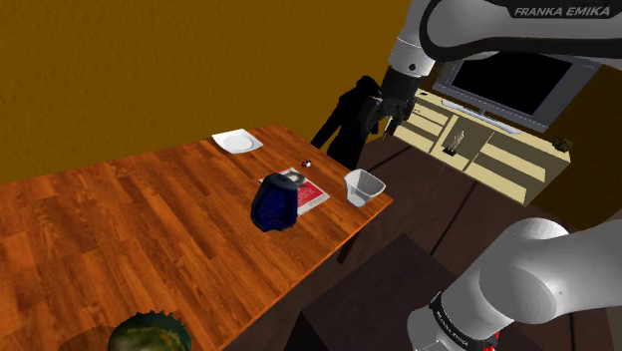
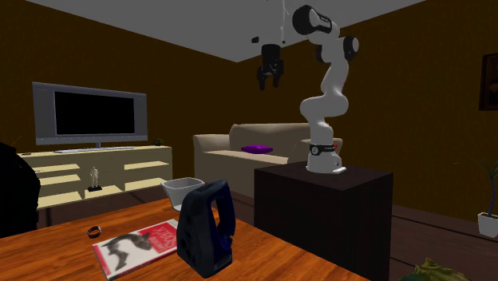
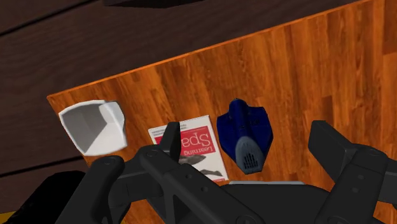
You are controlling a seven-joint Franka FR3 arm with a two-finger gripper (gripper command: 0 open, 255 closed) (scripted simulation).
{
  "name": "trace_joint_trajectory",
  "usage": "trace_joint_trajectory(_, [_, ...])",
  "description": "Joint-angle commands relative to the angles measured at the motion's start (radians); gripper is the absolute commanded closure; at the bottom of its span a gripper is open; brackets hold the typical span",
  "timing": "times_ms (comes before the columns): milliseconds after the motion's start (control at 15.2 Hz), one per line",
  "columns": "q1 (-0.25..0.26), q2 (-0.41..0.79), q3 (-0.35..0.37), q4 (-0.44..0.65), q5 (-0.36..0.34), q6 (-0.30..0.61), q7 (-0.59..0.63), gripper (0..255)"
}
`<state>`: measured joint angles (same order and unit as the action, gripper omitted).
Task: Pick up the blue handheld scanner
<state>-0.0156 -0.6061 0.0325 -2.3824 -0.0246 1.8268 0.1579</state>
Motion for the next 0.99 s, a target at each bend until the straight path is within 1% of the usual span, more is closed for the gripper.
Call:
trace_joint_trajectory(0, [-0.001, 0.057, 0.009, -0.014, -0.003, 0.069, 0.013, 0])
trace_joint_trajectory(462, [-0.006, 0.283, 0.038, -0.014, -0.028, 0.279, 0.063, 0])
trace_joint_trajectory(924, [-0.013, 0.543, 0.059, 0.055, -0.082, 0.453, 0.13, 0])
